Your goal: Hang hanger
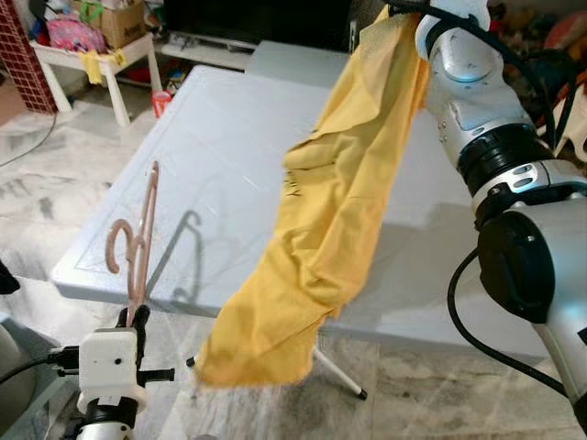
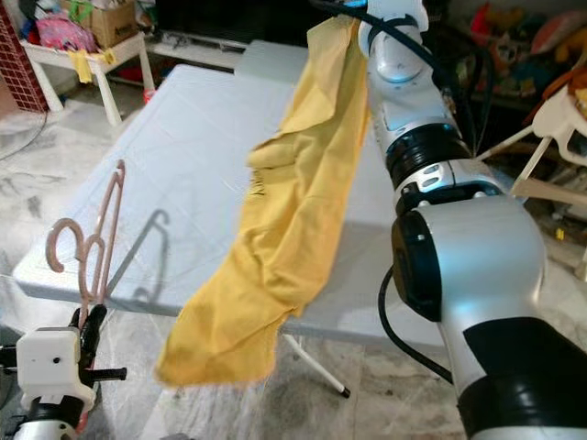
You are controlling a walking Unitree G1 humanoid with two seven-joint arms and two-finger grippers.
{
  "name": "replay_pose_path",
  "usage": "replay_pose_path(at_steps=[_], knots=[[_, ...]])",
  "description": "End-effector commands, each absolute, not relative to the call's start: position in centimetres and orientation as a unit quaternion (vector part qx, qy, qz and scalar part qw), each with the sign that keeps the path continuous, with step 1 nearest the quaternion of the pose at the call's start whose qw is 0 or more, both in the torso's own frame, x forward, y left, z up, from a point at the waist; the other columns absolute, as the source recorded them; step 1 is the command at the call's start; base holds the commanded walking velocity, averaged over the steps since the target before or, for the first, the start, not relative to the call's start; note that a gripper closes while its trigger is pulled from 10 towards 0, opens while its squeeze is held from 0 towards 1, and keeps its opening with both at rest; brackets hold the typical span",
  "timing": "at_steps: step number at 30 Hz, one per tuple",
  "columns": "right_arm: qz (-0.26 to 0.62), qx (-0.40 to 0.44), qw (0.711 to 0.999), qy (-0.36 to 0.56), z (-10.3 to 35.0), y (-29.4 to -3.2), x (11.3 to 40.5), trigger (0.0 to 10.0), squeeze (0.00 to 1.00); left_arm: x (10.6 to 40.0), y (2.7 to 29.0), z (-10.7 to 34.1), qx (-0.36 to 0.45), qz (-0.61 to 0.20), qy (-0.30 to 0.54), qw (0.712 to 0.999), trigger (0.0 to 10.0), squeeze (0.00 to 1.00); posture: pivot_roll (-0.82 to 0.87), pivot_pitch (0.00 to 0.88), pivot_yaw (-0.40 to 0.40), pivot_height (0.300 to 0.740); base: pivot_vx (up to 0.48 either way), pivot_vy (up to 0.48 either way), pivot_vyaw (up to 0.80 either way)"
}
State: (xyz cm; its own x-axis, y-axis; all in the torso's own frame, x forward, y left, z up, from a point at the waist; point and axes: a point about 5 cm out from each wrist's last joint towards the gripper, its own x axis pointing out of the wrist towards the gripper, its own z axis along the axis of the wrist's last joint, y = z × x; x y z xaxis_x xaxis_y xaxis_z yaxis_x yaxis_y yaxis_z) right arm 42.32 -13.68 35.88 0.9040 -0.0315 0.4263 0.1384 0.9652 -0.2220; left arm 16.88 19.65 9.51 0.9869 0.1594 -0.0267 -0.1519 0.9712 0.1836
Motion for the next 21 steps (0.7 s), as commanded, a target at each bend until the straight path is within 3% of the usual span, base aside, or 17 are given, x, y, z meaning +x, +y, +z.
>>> replay_pose_path(at_steps=[1,5,9,16,17,18,19,21], knots=[[-0.029,-0.118,0.973,-0.197,34.5,-14.0,42.5,10.0,0.0,16.7,19.4,9.0,0.089,0.073,0.035,0.993,10.0,0.0,0.18,0.03,-0.123,0.74,0.0,0.0,0.0],[0.076,-0.061,0.988,-0.12,28.8,-12.6,42.7,10.0,0.0,16.8,19.2,8.8,0.087,0.069,0.037,0.993,10.0,0.0,0.18,0.031,-0.128,0.74,0.0,0.0,0.0],[0.116,-0.045,0.988,-0.095,26.5,-12.1,42.5,10.0,0.0,16.7,19.2,8.8,0.086,0.068,0.038,0.993,10.0,0.0,0.17,0.029,-0.126,0.74,0.0,0.0,0.0],[0.261,-0.05,0.964,0.015,18.2,-11.6,40.3,10.0,0.0,17.0,18.6,8.5,0.075,0.045,0.042,0.995,10.0,0.0,0.14,0.025,-0.112,0.74,0.0,0.0,0.0],[0.274,-0.068,0.959,0.021,17.5,-11.6,40.0,10.0,0.69,17.1,18.5,8.5,0.074,0.04,0.043,0.996,10.0,0.0,0.13,0.022,-0.107,0.74,0.0,0.0,0.0],[0.282,-0.08,0.956,0.023,17.1,-11.6,39.8,10.0,0.69,17.2,18.4,8.5,0.073,0.037,0.043,0.996,10.0,0.0,0.13,0.022,-0.104,0.74,0.0,0.0,0.0],[0.289,-0.078,0.954,0.028,16.7,-11.6,39.6,10.0,1.0,17.3,18.4,8.5,0.072,0.035,0.043,0.996,10.0,0.0,0.13,0.022,-0.101,0.74,0.0,0.0,0.0],[0.328,-0.084,0.939,0.057,15.2,-11.4,38.8,10.0,1.0,17.5,18.2,8.4,0.072,0.027,0.044,0.996,10.0,0.0,0.12,0.018,-0.099,0.74,0.0,0.0,0.0]])
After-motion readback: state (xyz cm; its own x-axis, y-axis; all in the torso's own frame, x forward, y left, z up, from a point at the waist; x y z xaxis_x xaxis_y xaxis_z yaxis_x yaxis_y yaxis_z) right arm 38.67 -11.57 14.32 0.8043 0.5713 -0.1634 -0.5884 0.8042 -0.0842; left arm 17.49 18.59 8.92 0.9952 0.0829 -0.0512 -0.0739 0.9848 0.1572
